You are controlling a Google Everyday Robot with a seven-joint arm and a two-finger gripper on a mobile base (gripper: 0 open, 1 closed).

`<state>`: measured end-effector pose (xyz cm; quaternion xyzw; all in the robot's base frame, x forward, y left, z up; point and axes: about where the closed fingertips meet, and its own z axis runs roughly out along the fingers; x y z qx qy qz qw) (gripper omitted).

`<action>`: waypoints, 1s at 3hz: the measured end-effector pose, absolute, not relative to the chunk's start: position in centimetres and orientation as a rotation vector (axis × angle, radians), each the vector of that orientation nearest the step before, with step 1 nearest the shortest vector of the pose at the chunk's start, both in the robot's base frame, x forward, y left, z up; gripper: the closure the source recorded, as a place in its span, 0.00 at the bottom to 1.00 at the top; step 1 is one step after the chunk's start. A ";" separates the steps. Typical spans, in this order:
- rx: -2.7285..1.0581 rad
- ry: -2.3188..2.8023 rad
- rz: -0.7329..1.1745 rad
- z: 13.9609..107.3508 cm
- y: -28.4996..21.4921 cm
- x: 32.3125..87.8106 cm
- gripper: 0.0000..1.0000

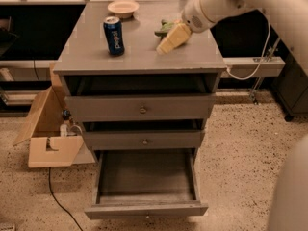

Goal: Place pepsi can into bottom drawer

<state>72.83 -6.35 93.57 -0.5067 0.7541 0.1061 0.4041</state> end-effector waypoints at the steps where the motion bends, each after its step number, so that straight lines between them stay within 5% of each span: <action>1: -1.154 1.983 0.319 93.9 -4.1 76.0 0.00; 3: -1.183 1.990 0.339 95.0 1.0 76.9 0.00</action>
Offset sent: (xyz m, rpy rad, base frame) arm 0.0510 0.1171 0.0379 0.0279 0.0881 -0.0467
